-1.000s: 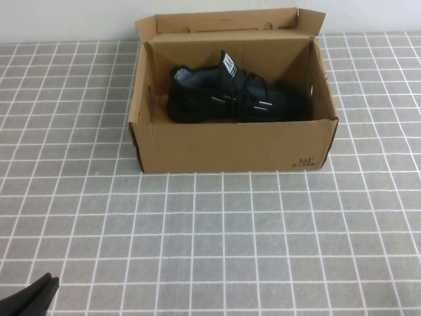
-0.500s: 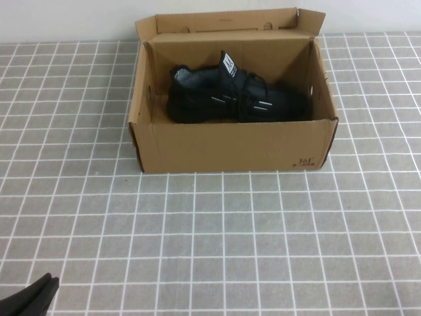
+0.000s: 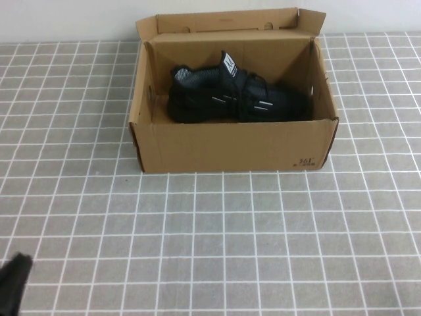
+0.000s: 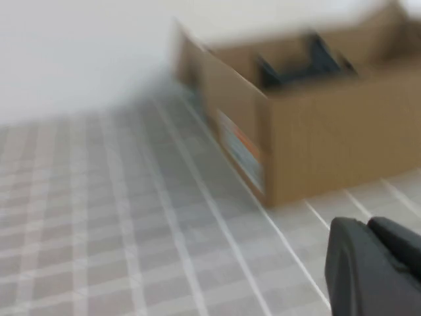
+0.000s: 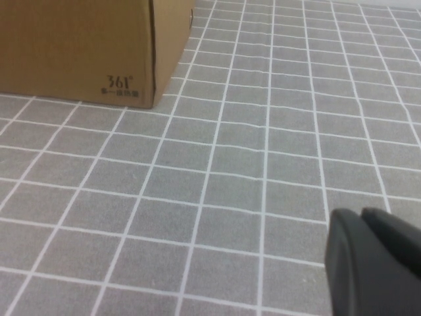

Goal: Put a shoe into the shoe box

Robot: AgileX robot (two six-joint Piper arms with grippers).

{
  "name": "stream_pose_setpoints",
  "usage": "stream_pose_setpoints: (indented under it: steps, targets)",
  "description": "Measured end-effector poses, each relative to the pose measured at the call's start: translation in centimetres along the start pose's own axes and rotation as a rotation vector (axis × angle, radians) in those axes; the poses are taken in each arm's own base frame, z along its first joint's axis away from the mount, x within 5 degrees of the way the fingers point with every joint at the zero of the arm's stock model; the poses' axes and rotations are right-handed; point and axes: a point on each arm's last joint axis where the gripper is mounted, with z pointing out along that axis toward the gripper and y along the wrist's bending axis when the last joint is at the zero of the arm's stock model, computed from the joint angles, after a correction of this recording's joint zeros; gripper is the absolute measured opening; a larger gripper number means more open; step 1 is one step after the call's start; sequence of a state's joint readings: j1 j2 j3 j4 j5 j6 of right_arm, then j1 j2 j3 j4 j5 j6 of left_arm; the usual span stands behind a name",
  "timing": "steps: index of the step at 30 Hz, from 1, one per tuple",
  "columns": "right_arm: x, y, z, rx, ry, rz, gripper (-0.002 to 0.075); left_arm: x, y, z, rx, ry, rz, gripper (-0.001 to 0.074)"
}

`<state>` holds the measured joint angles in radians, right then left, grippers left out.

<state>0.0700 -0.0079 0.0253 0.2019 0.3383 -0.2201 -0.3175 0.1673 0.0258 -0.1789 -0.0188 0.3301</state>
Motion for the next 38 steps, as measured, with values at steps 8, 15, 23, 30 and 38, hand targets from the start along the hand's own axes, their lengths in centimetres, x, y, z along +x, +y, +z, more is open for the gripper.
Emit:
stream_pose_setpoints:
  steps: [8,15,23,30,38]
  targets:
    - [0.0,0.0,0.0,0.0,0.002,0.0,-0.0016,-0.4,1.3,-1.5,-0.239,-0.108,-0.142,-0.0001]
    - [0.0,0.0,0.0,-0.001,0.001,0.0,-0.0016,1.9,0.9,-1.6,-0.225,0.148,-0.158,-0.0001]
    - [0.0,0.0,0.0,-0.001,0.001,0.0,-0.0016,2.8,0.8,-1.7,-0.215,0.249,-0.14,-0.0001]
    - [0.0,0.0,0.0,-0.001,0.001,0.0,-0.0016,2.8,0.8,-1.7,-0.215,0.25,-0.139,-0.0001]
    - [0.0,0.0,0.0,-0.001,0.001,0.0,-0.0016,2.8,0.8,-1.7,-0.216,0.25,-0.137,-0.0001]
